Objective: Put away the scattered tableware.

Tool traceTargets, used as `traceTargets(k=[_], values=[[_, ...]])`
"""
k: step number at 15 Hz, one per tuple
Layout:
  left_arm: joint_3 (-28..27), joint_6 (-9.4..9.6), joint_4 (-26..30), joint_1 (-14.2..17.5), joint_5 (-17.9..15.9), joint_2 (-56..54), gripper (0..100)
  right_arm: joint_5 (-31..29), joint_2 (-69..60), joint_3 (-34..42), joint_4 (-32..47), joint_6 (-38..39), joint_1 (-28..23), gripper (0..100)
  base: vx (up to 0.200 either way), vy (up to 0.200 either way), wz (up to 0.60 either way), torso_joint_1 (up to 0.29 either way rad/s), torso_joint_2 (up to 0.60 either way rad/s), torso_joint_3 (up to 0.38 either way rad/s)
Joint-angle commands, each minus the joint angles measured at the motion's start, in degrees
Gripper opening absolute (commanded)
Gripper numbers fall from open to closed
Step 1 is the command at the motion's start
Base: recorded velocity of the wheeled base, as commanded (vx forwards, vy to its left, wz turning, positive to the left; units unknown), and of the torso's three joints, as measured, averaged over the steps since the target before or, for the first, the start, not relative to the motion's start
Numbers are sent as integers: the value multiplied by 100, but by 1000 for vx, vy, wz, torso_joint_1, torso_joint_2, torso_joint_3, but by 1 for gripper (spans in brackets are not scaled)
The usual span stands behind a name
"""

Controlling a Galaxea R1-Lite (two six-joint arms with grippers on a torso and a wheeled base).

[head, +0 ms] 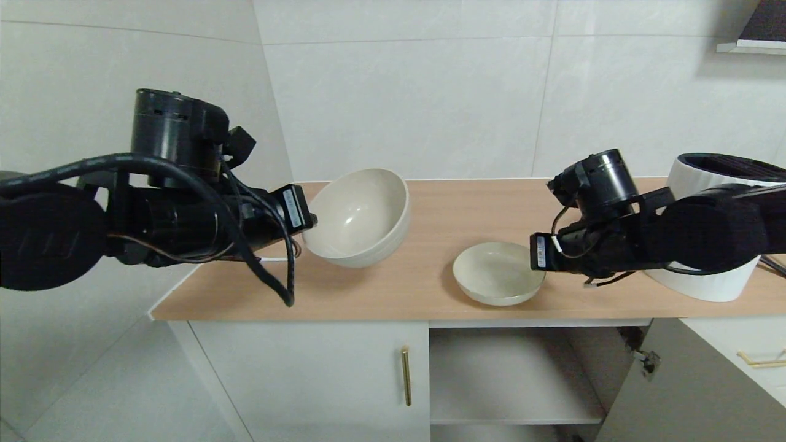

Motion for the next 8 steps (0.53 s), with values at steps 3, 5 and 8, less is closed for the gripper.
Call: traceTargets(k=[3,5,8], values=[[885,-34,20,-1,-212,-1104,0,873,-1658,684,854,29,2,0,0,0,0,0,0,0],[1386,-34,90,-18,-247,-1500,0,917,-1974,1211,845,56,-6,0,0,0,0,0,0,0],[2002,-104,64,-18,-572,-1895,0,1022,-2300,1598,766,47,2,0,0,0,0,0,0,0]])
